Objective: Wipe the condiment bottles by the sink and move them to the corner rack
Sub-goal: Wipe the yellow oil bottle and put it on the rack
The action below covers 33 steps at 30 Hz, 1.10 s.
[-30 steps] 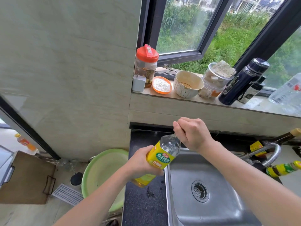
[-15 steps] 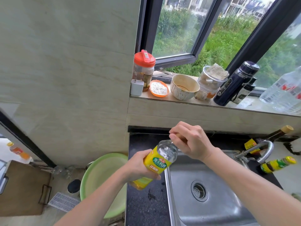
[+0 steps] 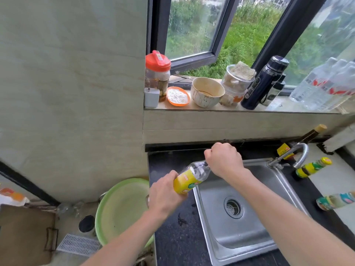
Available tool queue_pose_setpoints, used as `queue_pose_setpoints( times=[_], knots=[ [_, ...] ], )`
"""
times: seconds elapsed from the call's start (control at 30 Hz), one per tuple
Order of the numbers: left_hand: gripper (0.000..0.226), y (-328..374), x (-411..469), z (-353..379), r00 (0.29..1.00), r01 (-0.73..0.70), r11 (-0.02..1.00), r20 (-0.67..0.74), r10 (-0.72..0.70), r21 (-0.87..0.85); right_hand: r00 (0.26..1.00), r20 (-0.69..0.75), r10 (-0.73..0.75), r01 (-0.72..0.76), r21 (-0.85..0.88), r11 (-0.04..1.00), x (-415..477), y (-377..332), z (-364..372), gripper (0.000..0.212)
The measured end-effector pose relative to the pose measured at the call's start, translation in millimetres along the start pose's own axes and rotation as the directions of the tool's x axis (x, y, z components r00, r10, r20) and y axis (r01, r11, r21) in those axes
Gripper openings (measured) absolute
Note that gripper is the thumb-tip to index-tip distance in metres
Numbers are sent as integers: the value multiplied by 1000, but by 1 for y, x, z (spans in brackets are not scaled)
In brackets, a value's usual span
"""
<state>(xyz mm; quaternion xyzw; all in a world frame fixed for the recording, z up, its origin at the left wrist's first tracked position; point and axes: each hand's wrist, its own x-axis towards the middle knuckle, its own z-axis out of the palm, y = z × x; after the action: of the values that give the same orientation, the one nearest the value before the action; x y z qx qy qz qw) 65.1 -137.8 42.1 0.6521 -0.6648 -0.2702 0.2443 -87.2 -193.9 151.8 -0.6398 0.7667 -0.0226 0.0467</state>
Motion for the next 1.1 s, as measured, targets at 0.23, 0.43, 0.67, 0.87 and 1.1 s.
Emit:
queue_pose_setpoints(
  times=[0.23,0.43,0.67,0.87,1.1],
  knots=[
    [36,14,-21,16,997,-29,995,65,35,-96,993,44,107,-114,217,969,-24,31,-3,34],
    [51,49,-32,35,920,32,893,363,149,-448,988,-68,140,3,906,422,-90,90,-7,23],
    [50,124,-99,69,758,59,847,576,306,-528,988,-10,152,1,998,59,-180,165,-14,29],
    [52,162,-159,108,589,51,854,706,394,-518,951,-60,303,52,998,36,-246,220,-5,47],
    [57,202,-204,160,425,-124,877,773,470,-464,788,-169,591,27,970,241,-318,271,13,42]
  ],
)
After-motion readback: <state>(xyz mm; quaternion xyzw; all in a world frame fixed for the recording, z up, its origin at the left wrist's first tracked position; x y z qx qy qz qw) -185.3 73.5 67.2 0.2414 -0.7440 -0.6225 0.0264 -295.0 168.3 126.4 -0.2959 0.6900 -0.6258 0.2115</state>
